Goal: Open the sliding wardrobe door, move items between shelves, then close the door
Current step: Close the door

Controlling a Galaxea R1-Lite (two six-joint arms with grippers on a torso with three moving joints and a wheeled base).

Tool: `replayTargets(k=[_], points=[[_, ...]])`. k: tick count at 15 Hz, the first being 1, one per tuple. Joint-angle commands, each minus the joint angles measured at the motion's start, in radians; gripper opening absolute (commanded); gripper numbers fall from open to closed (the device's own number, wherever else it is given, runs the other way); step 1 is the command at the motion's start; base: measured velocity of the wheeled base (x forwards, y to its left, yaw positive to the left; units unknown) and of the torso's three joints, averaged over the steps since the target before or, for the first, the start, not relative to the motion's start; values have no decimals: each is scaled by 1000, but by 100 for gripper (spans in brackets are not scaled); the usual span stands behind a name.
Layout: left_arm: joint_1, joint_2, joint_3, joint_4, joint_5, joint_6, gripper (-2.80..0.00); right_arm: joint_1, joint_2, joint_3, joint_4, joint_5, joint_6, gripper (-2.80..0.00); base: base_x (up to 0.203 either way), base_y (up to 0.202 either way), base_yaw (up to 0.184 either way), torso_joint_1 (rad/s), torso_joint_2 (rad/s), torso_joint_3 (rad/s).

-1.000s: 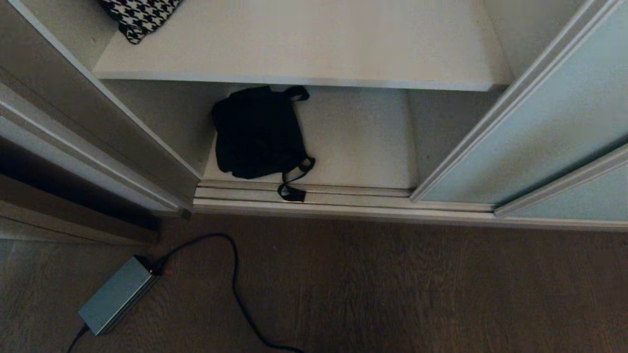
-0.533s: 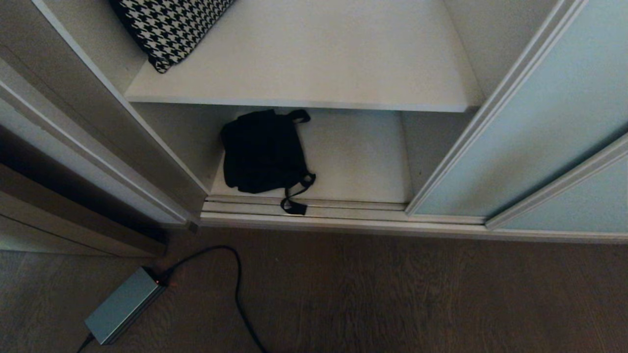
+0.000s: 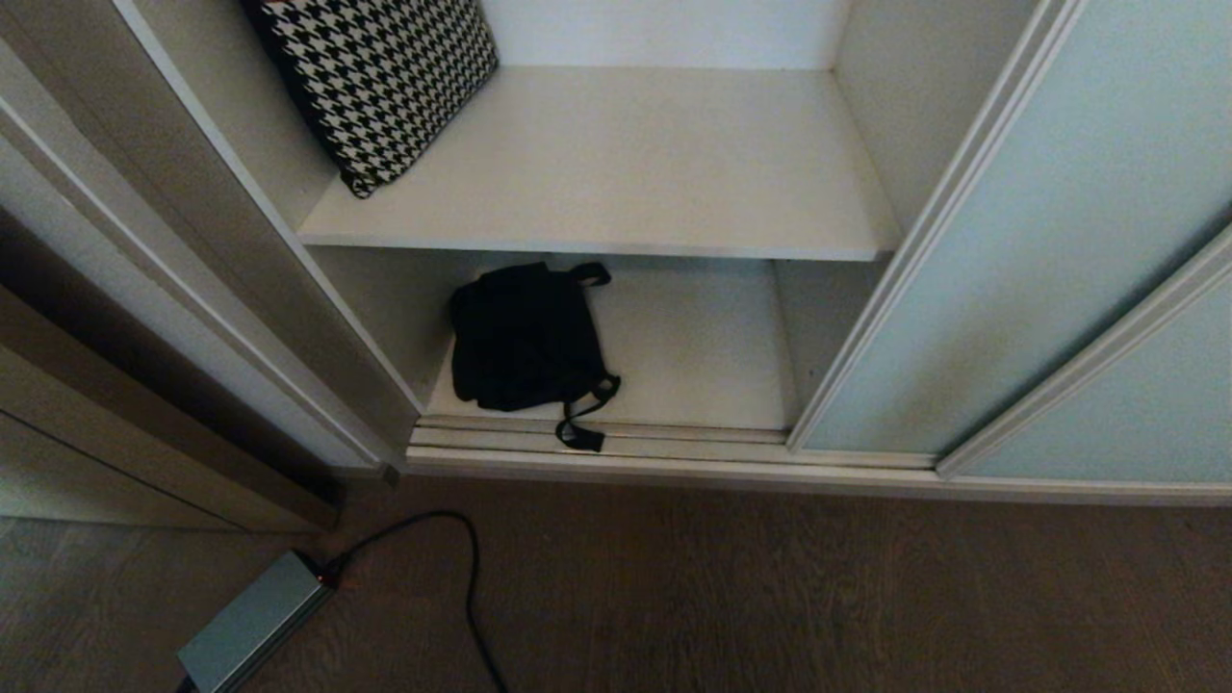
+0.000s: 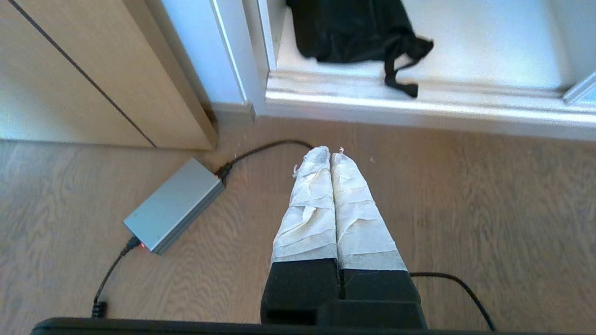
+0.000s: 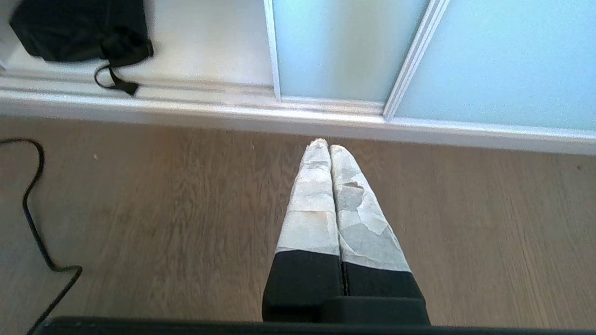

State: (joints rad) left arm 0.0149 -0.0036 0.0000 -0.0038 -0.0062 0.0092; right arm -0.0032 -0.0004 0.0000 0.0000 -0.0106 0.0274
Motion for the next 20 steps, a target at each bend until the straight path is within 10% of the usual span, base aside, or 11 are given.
replayTargets(k=[1,20], points=[[0,4,0,-1,0,2,-280,0,-3,0,0,0,0,-280,0,0,0,7,5,202],[0,4,0,-2,3,-17,-280,0,-3,0,0,0,0,-280,0,0,0,1,1,11]])
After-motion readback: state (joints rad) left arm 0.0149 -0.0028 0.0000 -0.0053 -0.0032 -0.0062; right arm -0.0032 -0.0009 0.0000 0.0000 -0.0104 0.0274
